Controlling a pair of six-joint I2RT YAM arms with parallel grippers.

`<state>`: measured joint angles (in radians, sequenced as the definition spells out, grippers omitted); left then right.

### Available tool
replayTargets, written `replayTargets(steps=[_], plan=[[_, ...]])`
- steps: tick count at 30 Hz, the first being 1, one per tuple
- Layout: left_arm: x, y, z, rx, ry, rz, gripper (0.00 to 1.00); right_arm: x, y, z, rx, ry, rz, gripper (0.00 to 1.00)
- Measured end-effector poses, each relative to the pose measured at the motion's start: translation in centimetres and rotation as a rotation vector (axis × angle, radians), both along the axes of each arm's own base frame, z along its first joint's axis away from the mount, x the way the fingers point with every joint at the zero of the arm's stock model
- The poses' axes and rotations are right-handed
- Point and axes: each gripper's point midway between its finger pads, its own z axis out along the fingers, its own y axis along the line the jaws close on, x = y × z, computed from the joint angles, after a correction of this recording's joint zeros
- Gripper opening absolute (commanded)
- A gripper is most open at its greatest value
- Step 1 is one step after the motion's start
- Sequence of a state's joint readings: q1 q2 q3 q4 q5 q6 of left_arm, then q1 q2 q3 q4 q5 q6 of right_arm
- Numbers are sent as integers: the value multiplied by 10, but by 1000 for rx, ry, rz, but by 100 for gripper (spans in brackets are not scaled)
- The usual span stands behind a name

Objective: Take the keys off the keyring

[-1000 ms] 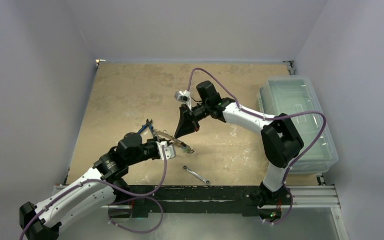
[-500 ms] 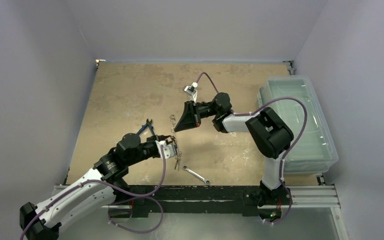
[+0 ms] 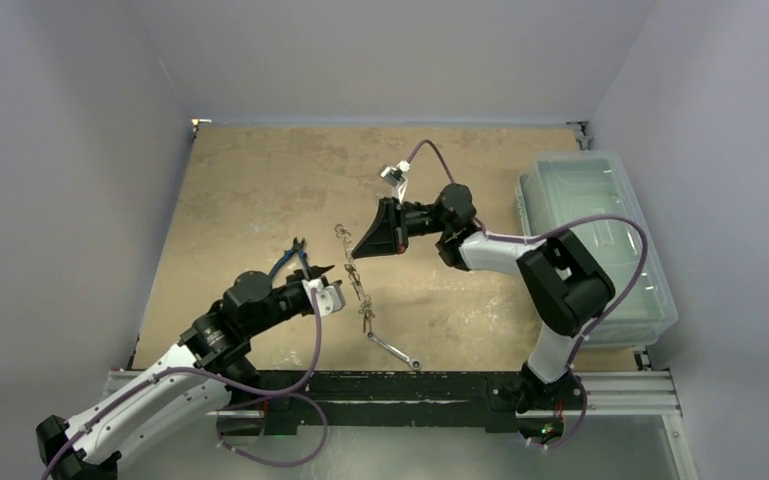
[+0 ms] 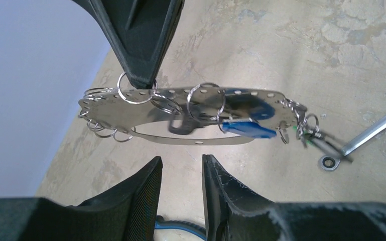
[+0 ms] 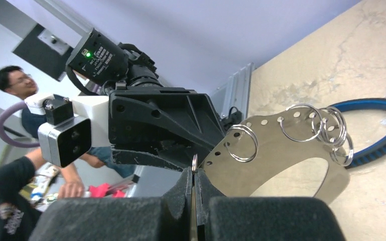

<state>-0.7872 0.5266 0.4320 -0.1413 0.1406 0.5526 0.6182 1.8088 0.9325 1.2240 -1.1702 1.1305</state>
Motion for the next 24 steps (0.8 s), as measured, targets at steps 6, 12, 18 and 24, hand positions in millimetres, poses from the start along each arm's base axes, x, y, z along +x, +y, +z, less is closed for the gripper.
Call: replayTargets(steps=[6,12,18,24], plan=[[-2,2,3,-27,14,5,29,1,-2,8,-18,-72,-44,0],[-8,-3,7,-43,10,-37,23,-5,-6,-3,-37,-37,-40,0],[-11,-16,19,-59,-53,-120,22,-6,-6,0,-22,-49,-40,0],[-6,-27,29,-88,-114,-154,22,-7,-5,1,-18,-54,-35,0]])
